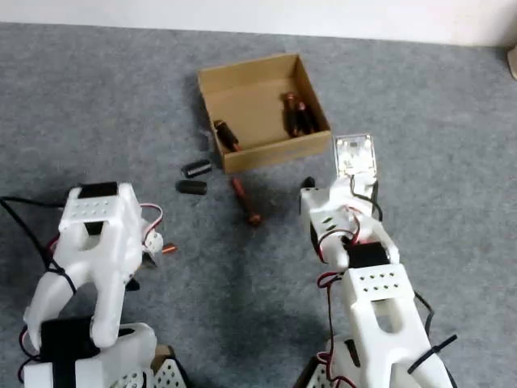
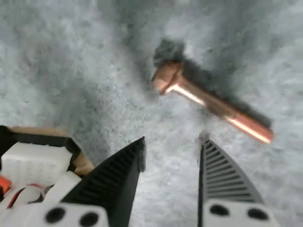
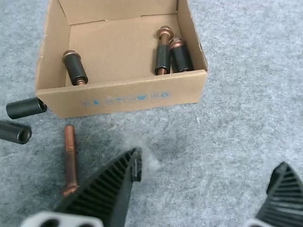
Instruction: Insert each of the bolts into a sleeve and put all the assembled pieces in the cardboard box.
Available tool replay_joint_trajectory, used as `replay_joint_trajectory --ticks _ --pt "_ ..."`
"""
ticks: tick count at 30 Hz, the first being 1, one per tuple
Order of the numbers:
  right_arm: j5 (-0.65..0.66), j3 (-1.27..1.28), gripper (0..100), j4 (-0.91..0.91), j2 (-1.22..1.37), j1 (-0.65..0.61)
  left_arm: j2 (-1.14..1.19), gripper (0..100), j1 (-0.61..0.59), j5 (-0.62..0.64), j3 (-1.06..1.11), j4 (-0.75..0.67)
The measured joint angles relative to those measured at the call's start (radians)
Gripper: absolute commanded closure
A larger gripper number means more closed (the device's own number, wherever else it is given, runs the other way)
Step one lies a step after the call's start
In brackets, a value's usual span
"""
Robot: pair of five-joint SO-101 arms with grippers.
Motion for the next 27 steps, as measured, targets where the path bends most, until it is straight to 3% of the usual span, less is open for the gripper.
replay_joint_trajectory --ticks 8,12,17,27 --pt "0.0 0.0 61.6 0.0 0.0 0.0 -0.002 81 0.002 0.0 0.035 -0.163" --pt "0.0 0.0 61.6 0.0 0.0 0.0 -0.002 81 0.0 0.006 0.034 -0.17" --pt "0.0 0.0 61.6 0.0 0.0 0.0 -0.002 81 -0.002 0.127 -0.009 -0.17" --pt "0.0 0.0 61.6 0.0 0.0 0.0 0.0 81 -0.002 0.149 -0.051 -0.176"
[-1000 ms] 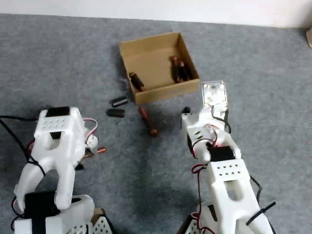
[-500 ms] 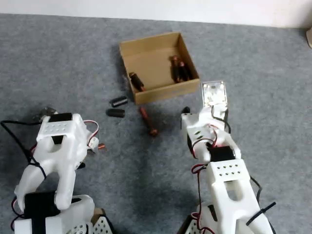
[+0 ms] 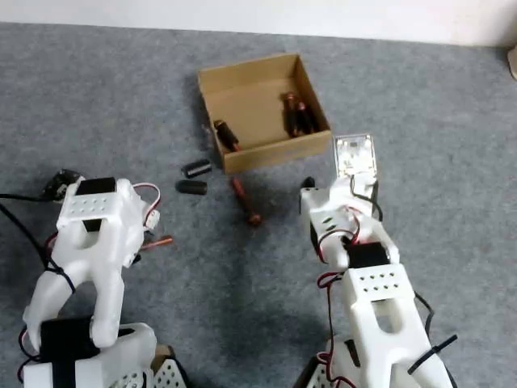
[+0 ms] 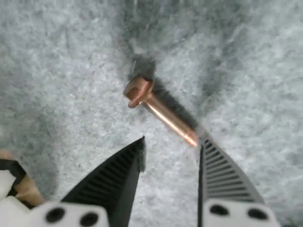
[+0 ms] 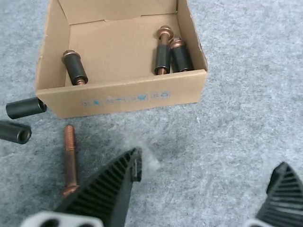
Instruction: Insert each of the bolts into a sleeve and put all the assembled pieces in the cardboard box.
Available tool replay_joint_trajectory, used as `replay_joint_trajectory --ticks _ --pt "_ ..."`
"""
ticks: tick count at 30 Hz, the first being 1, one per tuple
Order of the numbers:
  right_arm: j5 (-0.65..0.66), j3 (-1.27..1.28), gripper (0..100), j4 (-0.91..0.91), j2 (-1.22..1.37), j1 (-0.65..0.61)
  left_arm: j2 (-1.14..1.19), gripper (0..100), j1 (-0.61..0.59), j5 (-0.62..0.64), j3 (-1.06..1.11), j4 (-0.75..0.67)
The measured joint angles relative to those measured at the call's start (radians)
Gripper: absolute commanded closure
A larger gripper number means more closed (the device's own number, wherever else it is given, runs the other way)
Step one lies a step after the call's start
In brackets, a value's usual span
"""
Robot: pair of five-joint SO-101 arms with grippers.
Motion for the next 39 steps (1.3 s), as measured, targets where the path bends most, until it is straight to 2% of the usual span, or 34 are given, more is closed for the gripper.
replay_joint_trajectory --ticks 4,13,21,24,26,28,32,35,39 --pt "0.0 0.0 61.6 0.0 0.0 0.0 0.002 81 0.0 0.054 0.02 -0.028" --pt "0.0 0.0 61.6 0.0 0.0 0.0 0.003 82 -0.003 0.074 0.157 -0.261" --pt "0.0 0.0 61.6 0.0 0.0 0.0 -0.011 84 -0.072 0.075 0.275 -0.439" --pt "0.0 0.0 61.6 0.0 0.0 0.0 -0.012 99 -0.072 0.075 0.278 -0.446" --pt "0.0 0.0 61.6 0.0 0.0 0.0 -0.012 97 -0.072 0.077 0.276 -0.451" --pt "0.0 0.0 61.6 0.0 0.0 0.0 -0.014 100 -0.072 0.078 0.267 -0.462" --pt "0.0 0.0 61.6 0.0 0.0 0.0 -0.012 99 -0.072 0.078 0.253 -0.451" --pt "0.0 0.0 61.6 0.0 0.0 0.0 0.0 99 -0.072 0.075 0.195 -0.381" --pt "0.0 0.0 61.6 0.0 0.0 0.0 0.002 99 -0.072 0.057 0.048 -0.198"
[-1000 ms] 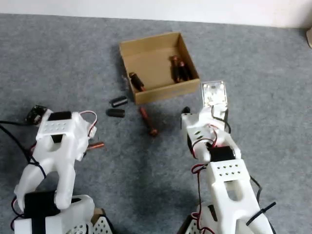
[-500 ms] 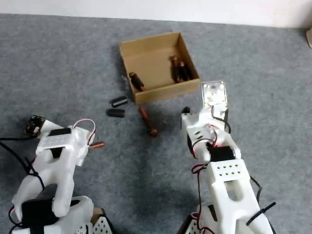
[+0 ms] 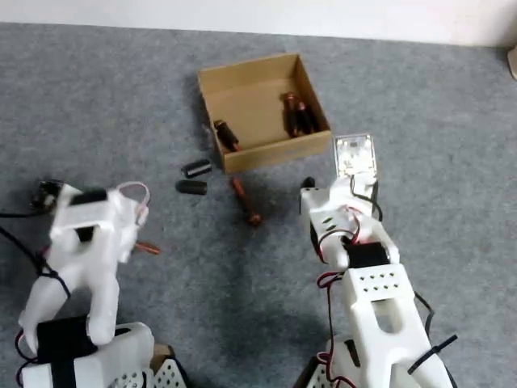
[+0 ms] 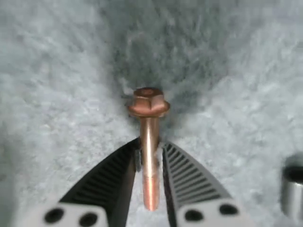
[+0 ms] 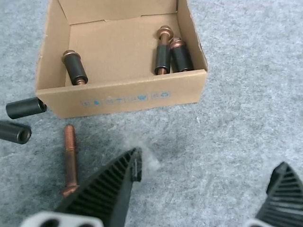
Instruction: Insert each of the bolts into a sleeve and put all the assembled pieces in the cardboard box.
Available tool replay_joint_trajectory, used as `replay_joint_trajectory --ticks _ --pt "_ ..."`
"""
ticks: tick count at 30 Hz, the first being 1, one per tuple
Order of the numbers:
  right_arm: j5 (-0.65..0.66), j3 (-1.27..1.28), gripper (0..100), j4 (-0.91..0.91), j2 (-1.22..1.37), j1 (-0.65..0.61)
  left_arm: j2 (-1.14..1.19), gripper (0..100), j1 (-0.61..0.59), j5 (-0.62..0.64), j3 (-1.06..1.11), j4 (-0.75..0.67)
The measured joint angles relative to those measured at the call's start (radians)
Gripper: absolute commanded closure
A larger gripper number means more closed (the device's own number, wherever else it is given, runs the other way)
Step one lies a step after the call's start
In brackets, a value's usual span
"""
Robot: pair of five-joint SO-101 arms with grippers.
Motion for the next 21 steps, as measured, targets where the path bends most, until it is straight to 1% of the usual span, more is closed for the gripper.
replay_joint_trajectory --ticks 3,5,8,10,12,14,16,18,21 --pt "0.0 0.002 61.6 0.0 0.0 -0.018 0.0 99 0.038 -0.153 -0.14 0.123" --pt "0.0 0.009 61.6 0.0 0.0 -0.046 0.0 99 0.077 -0.299 -0.221 0.146" --pt "0.041 0.029 61.6 0.0 0.0 -0.08 0.0 99 0.14 -0.468 -0.307 0.135" --pt "0.063 0.037 61.6 0.0 0.0 -0.115 0.0 99 0.186 -0.489 -0.318 0.063" --pt "0.074 0.046 61.6 0.0 0.0 -0.144 0.002 99 0.218 -0.462 -0.298 -0.054" --pt "0.081 0.054 61.6 0.0 0.0 -0.16 0.002 99 0.222 -0.4 -0.239 -0.187" --pt "0.12 0.055 61.6 0.0 0.0 -0.184 0.002 99 0.189 -0.344 -0.155 -0.321" --pt "0.18 0.061 61.6 0.0 0.0 -0.239 0.003 99 0.12 -0.301 -0.094 -0.422" --pt "0.245 0.06 61.6 -0.008 0.0 -0.331 0.003 99 0.002 -0.272 -0.074 -0.473"
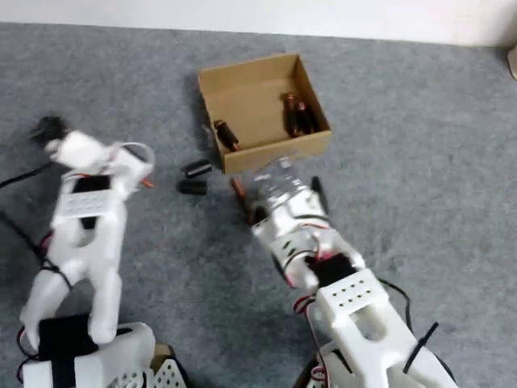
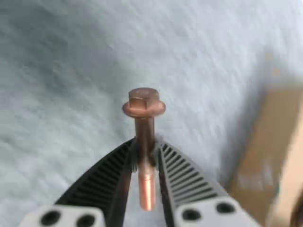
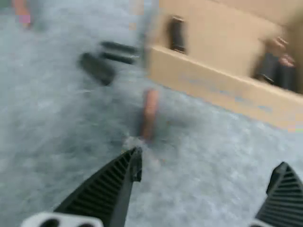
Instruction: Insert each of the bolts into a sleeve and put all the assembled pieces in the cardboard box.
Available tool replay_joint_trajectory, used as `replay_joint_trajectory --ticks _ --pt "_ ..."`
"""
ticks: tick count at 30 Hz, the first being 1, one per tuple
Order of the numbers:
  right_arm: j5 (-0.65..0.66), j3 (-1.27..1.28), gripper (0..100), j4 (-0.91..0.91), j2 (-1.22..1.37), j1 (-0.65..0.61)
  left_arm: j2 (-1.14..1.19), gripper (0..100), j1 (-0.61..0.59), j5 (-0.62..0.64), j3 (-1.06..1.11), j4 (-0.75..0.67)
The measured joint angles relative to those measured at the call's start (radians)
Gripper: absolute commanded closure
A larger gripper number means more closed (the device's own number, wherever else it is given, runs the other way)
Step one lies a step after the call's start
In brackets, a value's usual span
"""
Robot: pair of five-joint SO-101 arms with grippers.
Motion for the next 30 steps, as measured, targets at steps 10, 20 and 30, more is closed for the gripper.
replay_joint_trajectory --ticks 10,20,30 --pt "0.16 -0.282 61.6 0.026 0.433 -0.204 0.0 99 -0.172 0.008 0.003 -0.014" --pt "0.212 -0.815 61.6 0.031 0.987 -0.212 0.0 99 -0.279 -0.021 -0.107 0.181" --pt "0.218 -1.217 61.6 0.071 1.329 -0.218 0.0 99 -0.305 -0.071 -0.123 0.21"
